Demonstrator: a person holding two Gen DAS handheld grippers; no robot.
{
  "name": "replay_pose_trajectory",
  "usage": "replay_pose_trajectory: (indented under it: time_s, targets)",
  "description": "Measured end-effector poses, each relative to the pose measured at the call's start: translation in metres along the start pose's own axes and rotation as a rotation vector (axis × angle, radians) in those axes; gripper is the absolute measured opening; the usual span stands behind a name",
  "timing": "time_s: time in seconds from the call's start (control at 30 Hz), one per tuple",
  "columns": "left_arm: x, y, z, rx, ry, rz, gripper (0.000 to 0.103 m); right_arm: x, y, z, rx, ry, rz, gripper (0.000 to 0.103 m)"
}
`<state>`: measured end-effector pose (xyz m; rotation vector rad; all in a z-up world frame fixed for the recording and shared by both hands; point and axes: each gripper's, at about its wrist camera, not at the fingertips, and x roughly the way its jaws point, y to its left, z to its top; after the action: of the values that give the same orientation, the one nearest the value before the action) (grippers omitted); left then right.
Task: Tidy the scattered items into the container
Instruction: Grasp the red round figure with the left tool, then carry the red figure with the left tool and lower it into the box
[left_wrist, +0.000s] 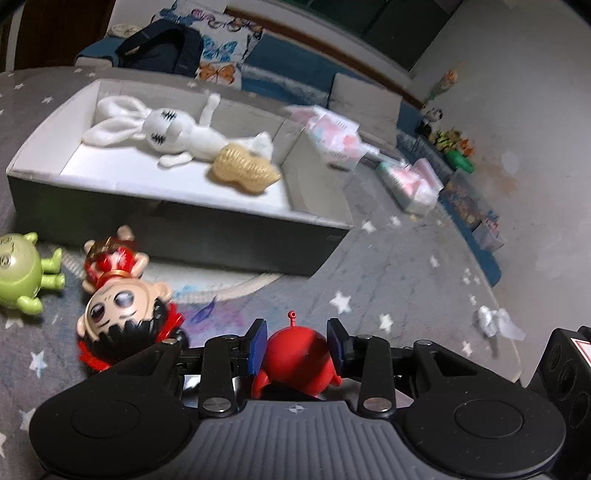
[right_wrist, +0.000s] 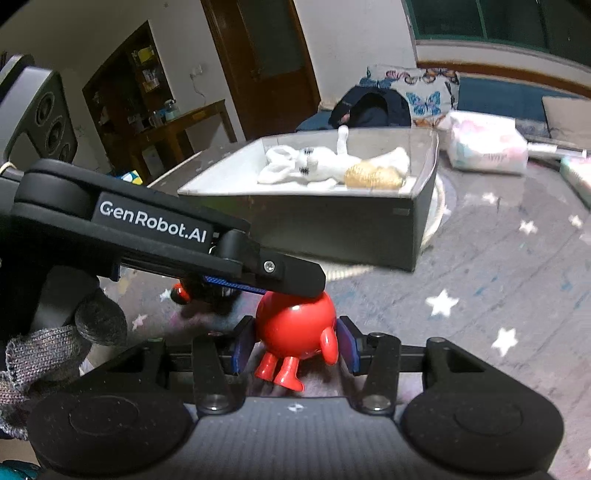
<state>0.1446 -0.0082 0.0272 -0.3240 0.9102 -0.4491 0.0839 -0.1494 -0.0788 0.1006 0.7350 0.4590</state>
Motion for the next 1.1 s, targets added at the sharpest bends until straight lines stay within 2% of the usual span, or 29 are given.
replay_pose_trajectory:
  time_s: [0.13, 0.27, 0.47, 0.67, 0.83, 1.1]
  targets:
    - [-0.018, -0.003, 0.017, -0.022, -0.065, -0.042, 0.038, -0.014, 0.005, 0.021, -0.056, -0.046, -0.013, 0.048]
    - [-0.034, -0.002, 0.044, -0.025, -0.143, -0.053, 0.038, -0.017, 0.011, 0.056, -0.114, -0.093, -0.019, 0.048]
    - [-0.033, 0.024, 0.091, -0.07, -0.209, -0.038, 0.038, 0.015, 0.014, 0.112, -0.168, -0.106, -0.001, 0.048]
    - [-0.002, 0.074, 0.128, -0.153, -0.178, -0.002, 0.038, 0.073, 0.011, 0.144, -0.172, -0.035, 0.029, 0.048]
    - [0.028, 0.111, 0.139, -0.216, -0.128, 0.02, 0.038, 0.117, 0.003, 0.155, -0.151, 0.049, 0.048, 0.048]
    - [0.063, 0.133, 0.148, -0.239, -0.059, 0.045, 0.038, 0.163, -0.01, 0.159, -0.137, 0.158, 0.036, 0.048]
